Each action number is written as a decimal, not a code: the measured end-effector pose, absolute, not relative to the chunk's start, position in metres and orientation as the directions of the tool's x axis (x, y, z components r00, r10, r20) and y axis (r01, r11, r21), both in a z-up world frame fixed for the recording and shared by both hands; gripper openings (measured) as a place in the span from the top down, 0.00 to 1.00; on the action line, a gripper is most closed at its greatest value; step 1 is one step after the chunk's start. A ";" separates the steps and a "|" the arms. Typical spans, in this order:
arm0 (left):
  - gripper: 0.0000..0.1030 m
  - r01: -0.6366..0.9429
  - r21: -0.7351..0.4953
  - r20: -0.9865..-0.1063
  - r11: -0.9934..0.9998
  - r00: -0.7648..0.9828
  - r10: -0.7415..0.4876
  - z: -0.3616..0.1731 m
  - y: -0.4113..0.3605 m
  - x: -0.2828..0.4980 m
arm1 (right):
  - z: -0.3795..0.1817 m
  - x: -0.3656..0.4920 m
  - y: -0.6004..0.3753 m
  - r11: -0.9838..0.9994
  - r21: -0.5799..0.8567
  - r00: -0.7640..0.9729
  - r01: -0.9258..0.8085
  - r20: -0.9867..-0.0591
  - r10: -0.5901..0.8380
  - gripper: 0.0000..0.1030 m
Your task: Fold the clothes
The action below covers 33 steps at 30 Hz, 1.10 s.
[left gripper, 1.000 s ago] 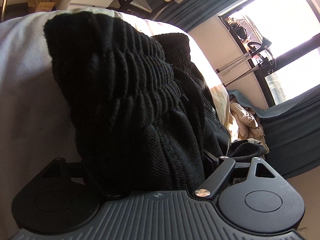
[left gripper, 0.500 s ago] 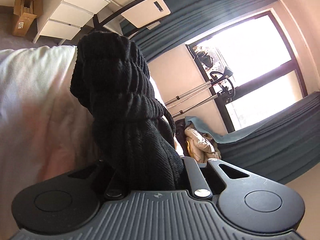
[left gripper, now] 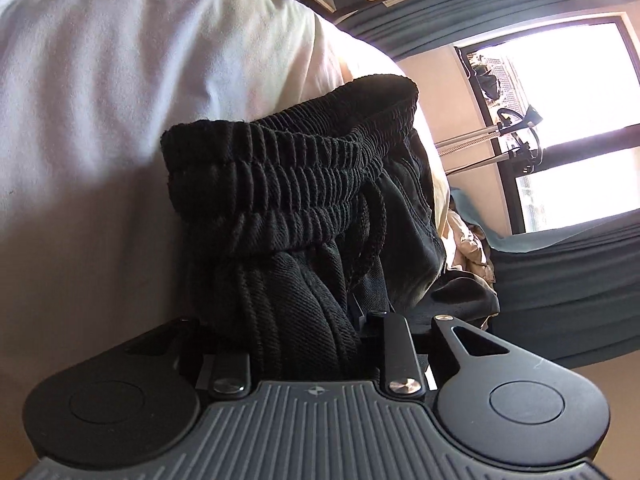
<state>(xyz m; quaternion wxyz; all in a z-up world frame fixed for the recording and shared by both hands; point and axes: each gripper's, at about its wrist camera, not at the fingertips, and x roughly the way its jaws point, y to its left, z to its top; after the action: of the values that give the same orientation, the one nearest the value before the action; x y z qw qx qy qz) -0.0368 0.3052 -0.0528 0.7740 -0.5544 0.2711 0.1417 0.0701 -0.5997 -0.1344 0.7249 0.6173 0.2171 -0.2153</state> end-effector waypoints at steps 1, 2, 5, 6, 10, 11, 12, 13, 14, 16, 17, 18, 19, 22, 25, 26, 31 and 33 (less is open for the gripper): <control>0.62 -0.520 -0.776 -0.581 0.357 0.809 -0.086 -0.051 0.307 -0.036 | -0.135 0.071 -0.599 0.157 0.796 0.810 0.584 -0.585 -0.045 0.80; 0.53 -0.523 -0.760 -0.592 0.386 0.802 -0.081 -0.046 0.305 -0.037 | -0.134 0.071 -0.598 0.172 0.792 0.808 0.585 -0.587 -0.046 0.80; 0.26 -0.525 -0.695 -0.628 0.491 0.776 -0.060 -0.031 0.298 -0.042 | -0.116 0.071 -0.588 0.275 0.729 0.775 0.627 -0.621 -0.120 0.66; 0.24 -0.519 -0.668 -0.640 0.534 0.767 -0.055 -0.026 0.295 -0.046 | -0.106 0.069 -0.582 0.323 0.680 0.747 0.659 -0.640 -0.178 0.59; 0.14 -0.499 -0.521 -0.678 0.693 0.734 0.019 -0.005 0.275 -0.068 | -0.067 0.063 -0.561 0.498 0.488 0.689 0.717 -0.604 -0.401 0.21; 0.14 -0.486 -0.477 -0.682 0.732 0.730 0.040 -0.001 0.269 -0.077 | -0.060 0.063 -0.555 0.539 0.455 0.694 0.709 -0.585 -0.419 0.21; 0.13 -0.476 -0.429 -0.685 0.768 0.726 0.067 0.003 0.263 -0.082 | -0.054 0.063 -0.550 0.575 0.437 0.707 0.692 -0.570 -0.418 0.21; 0.12 -0.465 -0.379 -0.685 0.800 0.722 0.095 0.007 0.256 -0.087 | -0.050 0.063 -0.543 0.607 0.428 0.725 0.670 -0.556 -0.408 0.21; 0.12 -0.452 -0.332 -0.676 0.828 0.726 0.126 0.011 0.248 -0.090 | -0.046 0.064 -0.537 0.635 0.425 0.743 0.645 -0.543 -0.391 0.21; 0.11 -0.426 -0.235 -0.647 0.874 0.739 0.187 0.020 0.232 -0.098 | -0.039 0.065 -0.525 0.677 0.436 0.778 0.593 -0.527 -0.342 0.21; 0.10 -0.410 -0.202 -0.627 0.889 0.752 0.205 0.024 0.224 -0.100 | -0.036 0.066 -0.518 0.698 0.441 0.795 0.565 -0.518 -0.316 0.21; 0.10 -0.400 -0.185 -0.613 0.898 0.761 0.213 0.028 0.219 -0.100 | -0.030 0.068 -0.510 0.720 0.447 0.813 0.532 -0.508 -0.285 0.21; 0.10 -0.391 -0.174 -0.597 0.904 0.772 0.219 0.033 0.212 -0.099 | -0.026 0.069 -0.502 0.739 0.444 0.825 0.506 -0.498 -0.265 0.21; 0.09 -0.333 -0.185 -0.549 0.925 0.816 0.184 0.046 0.192 -0.086 | -0.007 0.072 -0.474 0.803 0.414 0.861 0.428 -0.458 -0.222 0.19; 0.07 -0.250 -0.144 -0.538 0.957 0.832 0.137 0.052 0.165 -0.069 | 0.010 0.064 -0.448 0.851 0.406 0.907 0.334 -0.383 -0.174 0.11; 0.07 -0.222 -0.125 -0.536 0.967 0.835 0.123 0.052 0.156 -0.064 | 0.015 0.060 -0.439 0.864 0.405 0.922 0.300 -0.355 -0.154 0.08; 0.07 -0.107 -0.036 -0.527 0.994 0.847 0.072 0.049 0.111 -0.041 | 0.035 0.050 -0.404 0.924 0.334 0.957 0.187 -0.276 -0.093 0.00; 0.07 -0.080 -0.030 -0.524 0.996 0.850 0.053 0.047 0.097 -0.034 | 0.037 0.052 -0.400 0.933 0.328 0.962 0.148 -0.266 -0.060 0.00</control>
<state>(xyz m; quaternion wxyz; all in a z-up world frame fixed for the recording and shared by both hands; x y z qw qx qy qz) -0.0343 0.0973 0.0467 0.9614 -0.0253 0.2718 0.0345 0.0516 -0.3997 0.0366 0.9749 0.1750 0.1266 -0.0534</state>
